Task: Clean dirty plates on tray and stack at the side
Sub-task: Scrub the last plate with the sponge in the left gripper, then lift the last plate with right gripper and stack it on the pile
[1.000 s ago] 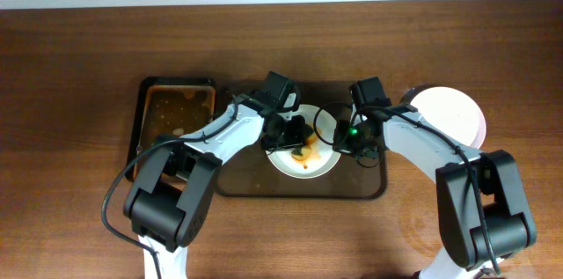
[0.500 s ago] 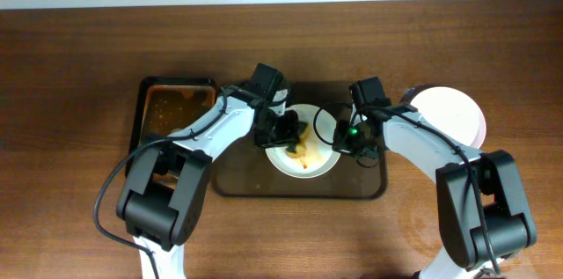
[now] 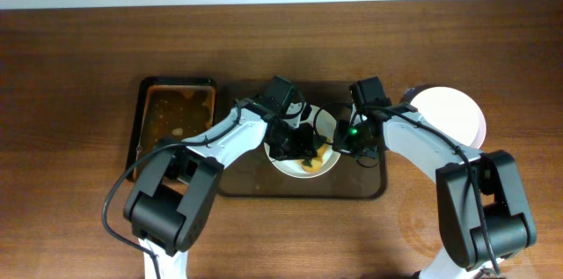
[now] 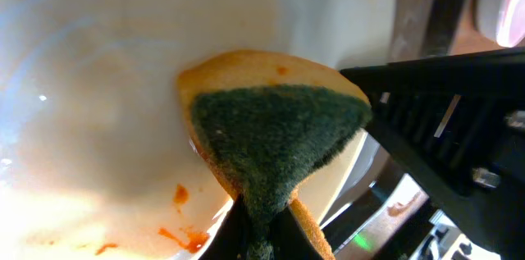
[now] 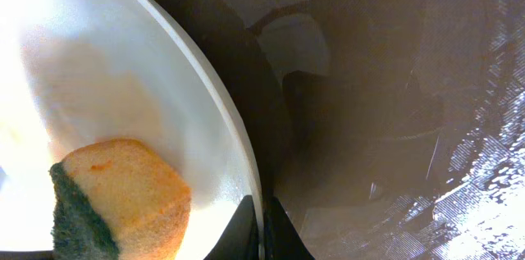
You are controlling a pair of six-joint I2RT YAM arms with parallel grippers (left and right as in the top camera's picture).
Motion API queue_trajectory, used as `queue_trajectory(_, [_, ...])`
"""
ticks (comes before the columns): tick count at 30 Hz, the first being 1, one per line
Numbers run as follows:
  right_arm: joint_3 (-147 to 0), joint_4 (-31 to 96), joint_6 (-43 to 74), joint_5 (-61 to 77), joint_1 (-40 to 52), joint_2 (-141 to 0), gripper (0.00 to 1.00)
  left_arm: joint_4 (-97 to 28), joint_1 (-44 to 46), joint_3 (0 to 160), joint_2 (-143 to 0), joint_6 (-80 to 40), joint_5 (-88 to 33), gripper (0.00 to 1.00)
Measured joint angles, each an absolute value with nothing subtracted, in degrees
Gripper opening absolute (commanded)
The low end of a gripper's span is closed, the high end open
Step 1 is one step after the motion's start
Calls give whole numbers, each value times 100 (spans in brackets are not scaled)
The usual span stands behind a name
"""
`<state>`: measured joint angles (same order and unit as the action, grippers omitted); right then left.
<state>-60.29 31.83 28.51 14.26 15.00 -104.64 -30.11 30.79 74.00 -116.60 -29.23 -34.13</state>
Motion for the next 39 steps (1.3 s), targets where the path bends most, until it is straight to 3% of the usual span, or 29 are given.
queue_trajectory(4, [-6029, 3183, 2851, 1426, 1500, -10464, 4, -2934, 3183, 7323, -11644, -3009, -2842, 0])
queue_trajectory(7, [-6029, 3183, 2853, 1426, 1500, -10464, 4, -2812, 3280, 7303, -11520, -2982, -1763, 0])
queue_trajectory(10, [-6029, 3186, 2853, 1428, 1500, -10464, 4, -2139, 3234, 7295, -11496, -2432, -464, 0])
queue_trajectory(13, [-6029, 3201, 2856, 1426, 1500, -10464, 4, -2421, 3068, 7354, -11496, -2198, -108, 0])
queue_trajectory(18, [-6029, 3273, 2853, 1498, 1500, -10464, 4, -3972, 2967, 7535, -11389, -2064, -71, 0])
queue_trajectory(25, [-6029, 3271, 2851, 1516, 1505, -10464, 4, -4056, 2705, 7557, -11052, -2051, -189, 0])
queue_trajectory(34, [-6053, 3201, 2556, 1450, 1505, -10464, 4, -4803, 1686, 7710, -9963, -2047, 30, 0])
queue_trajectory(39, [-6702, 3962, 2012, 729, 1505, -10210, 4, -4877, 587, 7710, -9963, -1260, -458, 0])
